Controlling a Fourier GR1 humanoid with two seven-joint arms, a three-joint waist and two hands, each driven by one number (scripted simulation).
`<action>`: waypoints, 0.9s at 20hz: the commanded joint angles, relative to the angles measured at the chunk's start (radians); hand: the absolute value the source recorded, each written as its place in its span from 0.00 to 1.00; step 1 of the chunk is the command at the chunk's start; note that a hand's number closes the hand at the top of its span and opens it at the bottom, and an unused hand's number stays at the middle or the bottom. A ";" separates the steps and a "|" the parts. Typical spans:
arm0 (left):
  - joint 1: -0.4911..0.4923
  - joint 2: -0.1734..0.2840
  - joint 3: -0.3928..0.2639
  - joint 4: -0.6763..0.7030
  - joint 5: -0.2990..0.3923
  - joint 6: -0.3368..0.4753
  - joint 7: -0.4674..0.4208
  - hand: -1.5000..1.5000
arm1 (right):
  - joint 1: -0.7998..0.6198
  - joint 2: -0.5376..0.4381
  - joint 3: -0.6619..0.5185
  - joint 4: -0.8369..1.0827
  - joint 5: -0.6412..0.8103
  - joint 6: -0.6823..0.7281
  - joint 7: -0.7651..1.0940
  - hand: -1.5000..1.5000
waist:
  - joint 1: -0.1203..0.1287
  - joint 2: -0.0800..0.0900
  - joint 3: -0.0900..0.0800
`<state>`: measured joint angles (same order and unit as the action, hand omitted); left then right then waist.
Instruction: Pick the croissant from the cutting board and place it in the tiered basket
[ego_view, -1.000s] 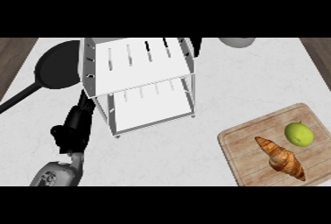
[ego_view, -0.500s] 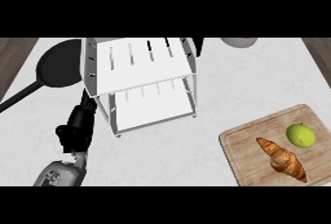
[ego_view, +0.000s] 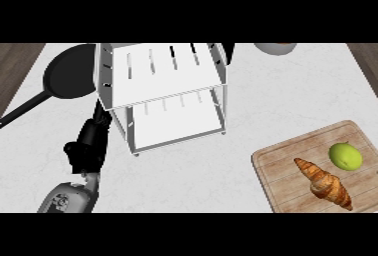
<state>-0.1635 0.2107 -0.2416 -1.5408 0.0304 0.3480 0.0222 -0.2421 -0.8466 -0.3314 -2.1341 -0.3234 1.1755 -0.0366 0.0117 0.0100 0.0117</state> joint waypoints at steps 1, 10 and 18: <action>-0.007 0.006 0.005 -0.005 0.006 -0.015 0.000 0.50 | -0.004 0.001 -0.019 0.006 0.087 0.226 -0.122 0.00 | 0.015 0.004 0.002; 0.001 0.001 0.001 -0.004 0.003 -0.021 -0.015 0.50 | 0.010 0.016 0.005 -0.092 0.213 0.170 -0.152 0.00 | 0.020 0.006 0.003; 0.007 -0.020 -0.021 0.010 -0.005 -0.022 -0.027 0.50 | -0.014 0.027 0.042 -0.198 0.275 0.097 -0.203 0.00 | 0.026 0.005 0.005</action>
<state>-0.1705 0.1909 -0.2537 -1.5337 0.0235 0.3390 0.0108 -0.2414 -0.8310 -0.2859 -2.3033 -0.0972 1.1456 -0.0799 0.0385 0.0172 0.0155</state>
